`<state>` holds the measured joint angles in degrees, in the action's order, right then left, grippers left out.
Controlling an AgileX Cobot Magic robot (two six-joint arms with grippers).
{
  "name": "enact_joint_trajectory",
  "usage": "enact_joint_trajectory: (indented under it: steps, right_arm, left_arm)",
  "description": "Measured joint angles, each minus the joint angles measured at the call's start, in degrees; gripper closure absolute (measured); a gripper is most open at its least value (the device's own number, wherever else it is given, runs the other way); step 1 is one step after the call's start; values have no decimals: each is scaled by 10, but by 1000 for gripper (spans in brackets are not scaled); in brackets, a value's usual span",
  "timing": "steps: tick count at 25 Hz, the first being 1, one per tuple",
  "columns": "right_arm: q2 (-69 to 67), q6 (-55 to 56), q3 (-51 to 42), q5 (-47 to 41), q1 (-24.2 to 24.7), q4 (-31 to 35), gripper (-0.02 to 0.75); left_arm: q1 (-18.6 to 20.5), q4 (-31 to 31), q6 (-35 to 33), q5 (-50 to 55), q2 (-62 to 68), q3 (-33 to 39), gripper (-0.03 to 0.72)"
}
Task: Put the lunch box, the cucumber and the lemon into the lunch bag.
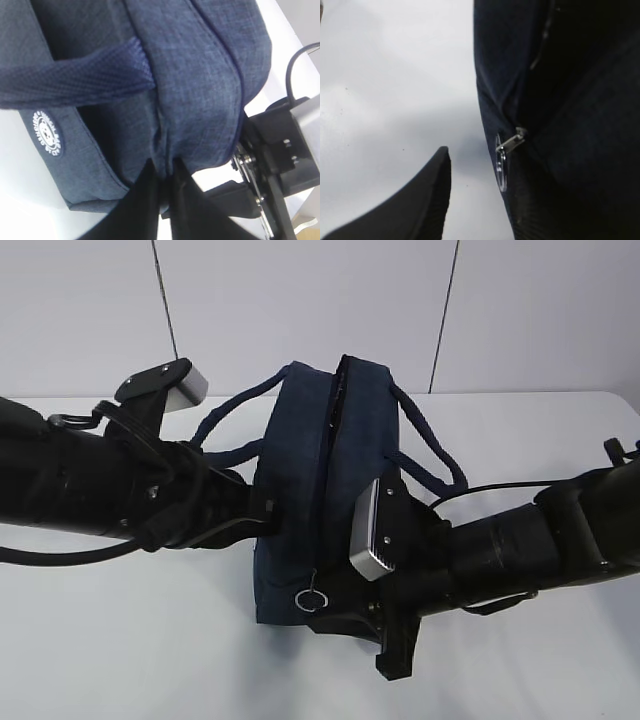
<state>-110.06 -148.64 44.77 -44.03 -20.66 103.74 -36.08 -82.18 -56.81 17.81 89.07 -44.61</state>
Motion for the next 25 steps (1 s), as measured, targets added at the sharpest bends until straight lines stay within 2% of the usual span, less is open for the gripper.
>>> enact_joint_trajectory:
  steps: [25]
  right_arm:
    - [-45, 29, 31, -44, -1, -2, 456]
  left_arm:
    - [0, 0, 0, 5, 0, 0, 683]
